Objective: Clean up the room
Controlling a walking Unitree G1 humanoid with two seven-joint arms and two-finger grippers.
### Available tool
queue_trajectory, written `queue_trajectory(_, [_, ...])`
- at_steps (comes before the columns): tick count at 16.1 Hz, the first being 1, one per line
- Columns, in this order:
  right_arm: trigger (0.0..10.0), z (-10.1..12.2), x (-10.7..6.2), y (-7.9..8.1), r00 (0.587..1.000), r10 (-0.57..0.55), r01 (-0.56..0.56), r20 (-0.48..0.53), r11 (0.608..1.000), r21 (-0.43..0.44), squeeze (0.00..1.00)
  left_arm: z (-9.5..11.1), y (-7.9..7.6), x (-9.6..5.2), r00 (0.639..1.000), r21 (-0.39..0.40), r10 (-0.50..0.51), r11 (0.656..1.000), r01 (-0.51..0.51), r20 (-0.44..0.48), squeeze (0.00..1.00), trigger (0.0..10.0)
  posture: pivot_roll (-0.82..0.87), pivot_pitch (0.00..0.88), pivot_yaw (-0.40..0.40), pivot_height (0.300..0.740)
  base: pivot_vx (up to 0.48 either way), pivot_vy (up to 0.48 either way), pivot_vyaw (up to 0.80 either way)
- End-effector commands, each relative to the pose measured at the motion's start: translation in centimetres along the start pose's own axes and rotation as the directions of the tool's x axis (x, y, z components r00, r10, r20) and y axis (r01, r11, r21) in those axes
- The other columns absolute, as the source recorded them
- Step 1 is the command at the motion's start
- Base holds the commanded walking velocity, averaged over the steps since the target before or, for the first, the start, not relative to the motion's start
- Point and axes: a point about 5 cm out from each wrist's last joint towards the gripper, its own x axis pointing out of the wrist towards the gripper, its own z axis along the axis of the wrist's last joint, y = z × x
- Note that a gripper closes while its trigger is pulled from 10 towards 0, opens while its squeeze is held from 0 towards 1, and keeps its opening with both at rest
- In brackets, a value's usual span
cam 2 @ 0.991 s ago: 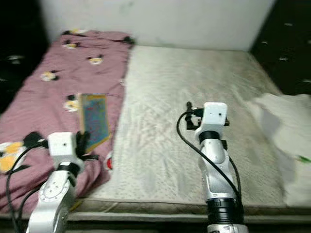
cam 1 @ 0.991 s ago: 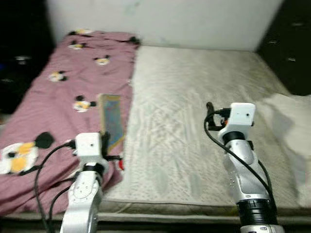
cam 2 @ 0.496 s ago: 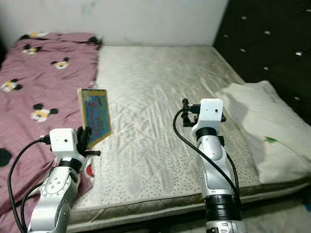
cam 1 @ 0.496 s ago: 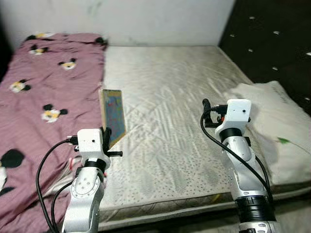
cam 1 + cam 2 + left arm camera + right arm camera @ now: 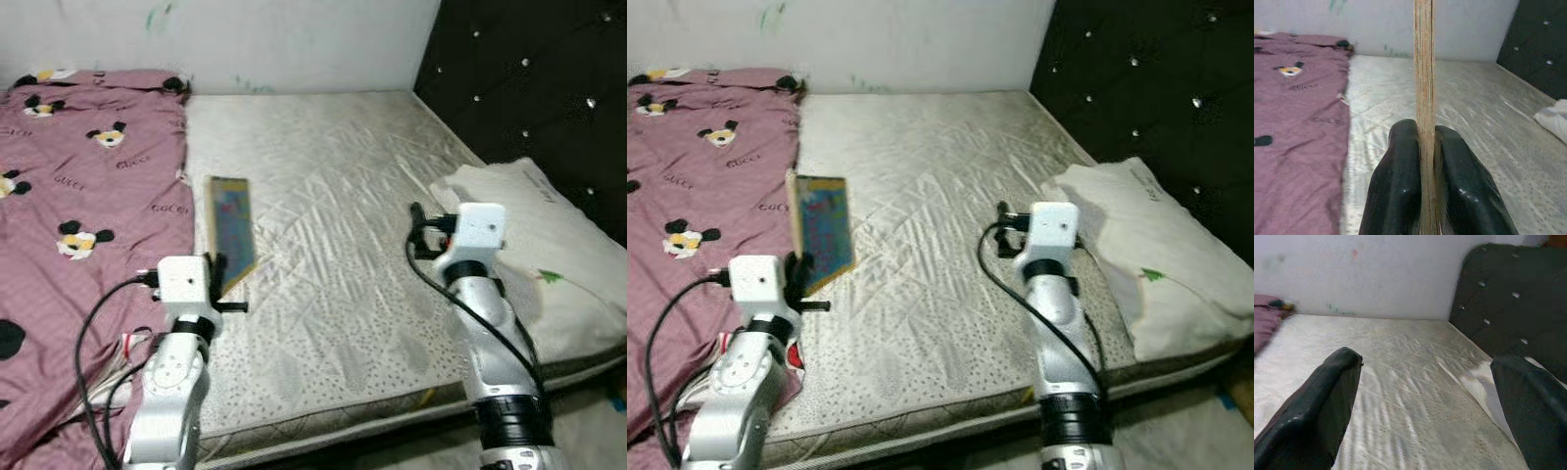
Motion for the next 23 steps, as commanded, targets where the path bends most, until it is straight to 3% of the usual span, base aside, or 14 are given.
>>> queue_trajectory(1, [10.0,0.1,0.2,0.0,1.000,0.001,-0.001,0.005,1.000,-0.001,0.00,1.0,0.0,0.3,0.999,-0.007,0.002,1.000,-0.002,0.052,0.00,10.0,0.01,0.033,-0.024,0.740,0.000,0.000,0.00])
queue_trajectory(4, [10.0,-0.5,0.0,0.7,0.999,0.039,-0.039,-0.031,0.999,0.012,0.00,0.9,0.2,0.3,0.999,-0.003,0.007,1.000,-0.007,0.050,0.00,10.0,0.01,0.031,-0.023,0.740,0.000,0.000,0.00])
queue_trajectory(15, [10.0,-0.7,0.1,1.0,0.998,0.045,-0.044,-0.039,0.999,0.025,0.00,1.2,-0.3,0.3,0.998,-0.003,-0.039,0.999,0.039,0.057,0.00,10.0,0.01,0.046,-0.023,0.740,0.000,0.000,0.00])
queue_trajectory(20, [10.0,-0.8,0.1,0.9,0.998,0.039,-0.038,-0.045,0.999,0.030,0.00,1.1,-0.5,0.3,0.997,-0.006,-0.050,0.999,0.050,0.052,0.00,10.0,0.01,0.050,-0.022,0.740,0.000,-0.352,0.00])
queue_trajectory(23, [10.0,-0.8,0.1,1.0,0.998,0.040,-0.038,-0.045,0.998,0.042,0.00,1.0,-0.5,0.3,0.997,-0.004,-0.054,0.999,0.054,0.049,0.00,10.0,0.01,0.052,-0.019,0.740,0.000,-0.334,-0.69])
